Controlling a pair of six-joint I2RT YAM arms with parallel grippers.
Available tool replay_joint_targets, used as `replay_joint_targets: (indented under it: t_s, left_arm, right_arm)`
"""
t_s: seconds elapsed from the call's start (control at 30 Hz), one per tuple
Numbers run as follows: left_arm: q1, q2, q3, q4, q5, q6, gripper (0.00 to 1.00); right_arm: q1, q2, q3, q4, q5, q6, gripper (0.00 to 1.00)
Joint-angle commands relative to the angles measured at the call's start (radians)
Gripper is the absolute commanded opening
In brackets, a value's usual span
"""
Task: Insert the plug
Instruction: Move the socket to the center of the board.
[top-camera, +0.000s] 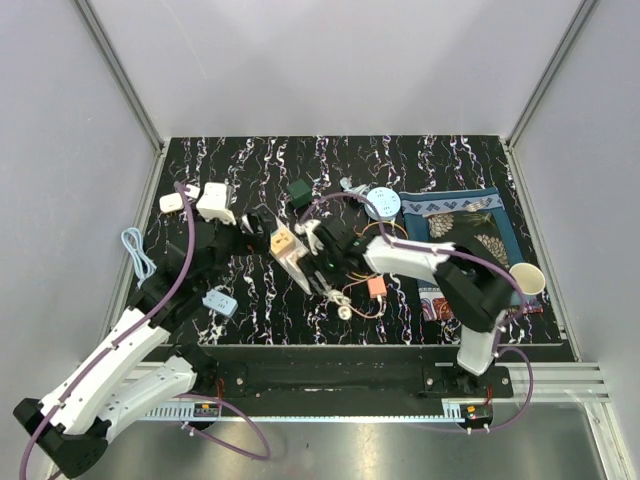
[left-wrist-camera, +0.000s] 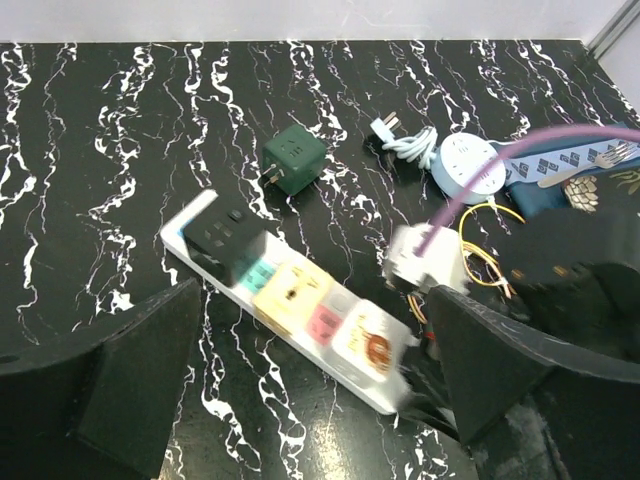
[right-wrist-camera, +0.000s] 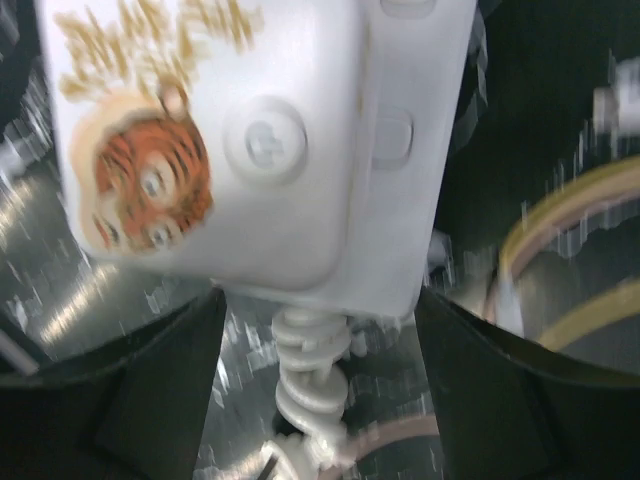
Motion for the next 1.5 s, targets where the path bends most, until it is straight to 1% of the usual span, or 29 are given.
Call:
replay_joint_targets:
  t_s: [0.0,0.03,0.07,0.17,0.23,0.3,0.33,0.4,0.43,0.47,0.5,0.53,0.6,0.63,0.7,0.73,0.83,0.9,0.97,1.0,1.3,1.4,1.43,1.47]
  left_arm:
    - [0.007,-0.049,-0.017,-0.002,-0.064,0.011,0.99]
    - [0.007,-0.055,-0.017,-0.008,-0.076,0.014,0.99]
    - [0.007,-0.058,-0.019,-0.021,-0.082,0.016,0.99]
    - [0.009,-0.059,-0.011,-0.053,-0.098,0.004,0.99]
    - [0.009,-0.056,-0.019,-0.073,-0.108,-0.024,0.99]
    - [0.009,-0.052,-0.025,-0.093,-0.113,-0.053,0.99]
    - [0.009,-0.041,-0.035,-0.112,-0.112,-0.091,0.99]
    - [0.009,-0.026,-0.051,-0.129,-0.095,-0.145,0.99]
    - [0.006,-0.006,-0.069,-0.14,-0.075,-0.166,0.99]
    - [0.007,0.011,-0.077,-0.151,-0.07,-0.194,0.99]
    - [0.007,0.026,-0.089,-0.157,-0.064,-0.243,0.99]
    - [0.007,0.067,-0.098,-0.168,-0.049,-0.266,0.99]
    - [0.003,0.14,-0.114,-0.182,-0.036,-0.338,0.99]
    - [-0.011,0.166,-0.118,-0.185,-0.033,-0.361,0.99]
    - [-0.039,0.23,-0.129,-0.182,-0.058,-0.433,0.99]
    - [-0.075,0.25,-0.131,-0.177,-0.099,-0.456,0.99]
    - [-0.129,0.335,-0.14,-0.166,-0.145,-0.57,0.98]
    - [-0.135,0.403,-0.152,-0.151,-0.138,-0.642,0.94]
    - [-0.146,0.451,-0.154,-0.124,-0.13,-0.677,0.9]
    - [-0.154,0.497,-0.148,-0.117,-0.133,-0.703,0.86]
    - [-0.211,0.712,-0.08,-0.01,-0.164,-0.797,0.72]
    - [-0.212,0.761,-0.057,0.005,-0.178,-0.814,0.62]
    - [-0.212,0.772,-0.049,0.007,-0.179,-0.815,0.55]
    - [-0.212,0.783,-0.039,0.004,-0.181,-0.815,0.51]
  right_arm:
    - [0.024,0.142,0.284,0.137,-0.029,-0.008,0.81]
    - [0.024,0.188,0.327,0.158,-0.012,-0.011,0.82]
    - [0.024,0.209,0.411,0.161,0.017,-0.012,0.83]
    - [0.019,0.247,0.517,0.161,0.083,-0.026,0.88]
    - [0.006,0.214,0.518,0.158,0.096,-0.025,0.9]
    - [-0.011,0.169,0.46,0.16,0.113,-0.008,0.93]
    - [-0.033,0.111,0.43,0.16,0.117,0.001,0.93]
    - [-0.063,0.043,0.326,0.16,0.128,0.032,0.95]
    - [-0.079,-0.027,0.289,0.16,0.146,0.043,0.95]
    - [-0.115,-0.059,0.216,0.16,0.166,0.055,0.95]
    - [-0.132,-0.098,0.179,0.16,0.174,0.078,0.95]
    - [-0.152,-0.168,0.141,0.16,0.18,0.089,0.95]
    - [-0.2,-0.234,0.039,0.16,0.209,0.11,0.96]
    - [-0.214,-0.297,0.009,0.157,0.217,0.112,0.96]
    - [-0.243,-0.352,-0.07,0.155,0.24,0.116,0.96]
    - [-0.251,-0.403,-0.112,0.152,0.252,0.116,0.96]
    - [-0.277,-0.474,-0.18,0.146,0.257,0.119,0.97]
    - [-0.29,-0.498,-0.206,0.143,0.252,0.121,0.97]
    - [-0.295,-0.521,-0.235,0.143,0.249,0.122,0.97]
    - [-0.298,-0.528,-0.242,0.143,0.248,0.119,0.97]
    - [-0.307,-0.581,-0.295,0.141,0.219,0.112,0.98]
    - [-0.306,-0.593,-0.295,0.141,0.214,0.109,0.98]
    - [-0.306,-0.6,-0.298,0.143,0.214,0.109,0.98]
    - [-0.306,-0.606,-0.301,0.141,0.214,0.107,0.98]
